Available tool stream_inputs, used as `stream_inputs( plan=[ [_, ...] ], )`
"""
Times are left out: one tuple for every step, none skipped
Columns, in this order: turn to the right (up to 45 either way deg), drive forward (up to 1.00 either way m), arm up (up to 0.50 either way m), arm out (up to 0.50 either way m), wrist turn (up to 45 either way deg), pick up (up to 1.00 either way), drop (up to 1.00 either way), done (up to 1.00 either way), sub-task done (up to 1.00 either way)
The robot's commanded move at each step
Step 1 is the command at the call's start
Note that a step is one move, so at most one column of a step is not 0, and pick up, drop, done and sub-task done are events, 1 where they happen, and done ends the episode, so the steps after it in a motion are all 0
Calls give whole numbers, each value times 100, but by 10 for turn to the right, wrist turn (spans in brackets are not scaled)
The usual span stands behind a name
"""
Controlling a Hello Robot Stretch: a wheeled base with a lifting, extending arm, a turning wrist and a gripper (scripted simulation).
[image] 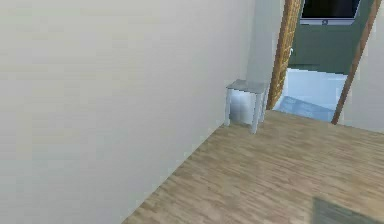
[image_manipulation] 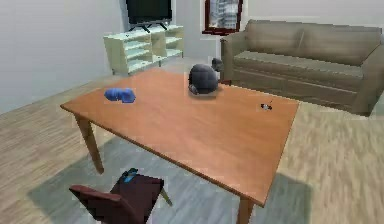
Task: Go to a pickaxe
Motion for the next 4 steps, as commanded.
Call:
stream_inputs(
  plan=[
    [0, 40, 0, 0, 0, 0, 0, 0, 0],
    [330, 0, 0, 0, 0, 0, 0, 0, 0],
    [0, 100, 0, 0, 0, 0, 0, 0, 0],
    [0, 100, 0, 0, 0, 0, 0, 0, 0]
  ],
)
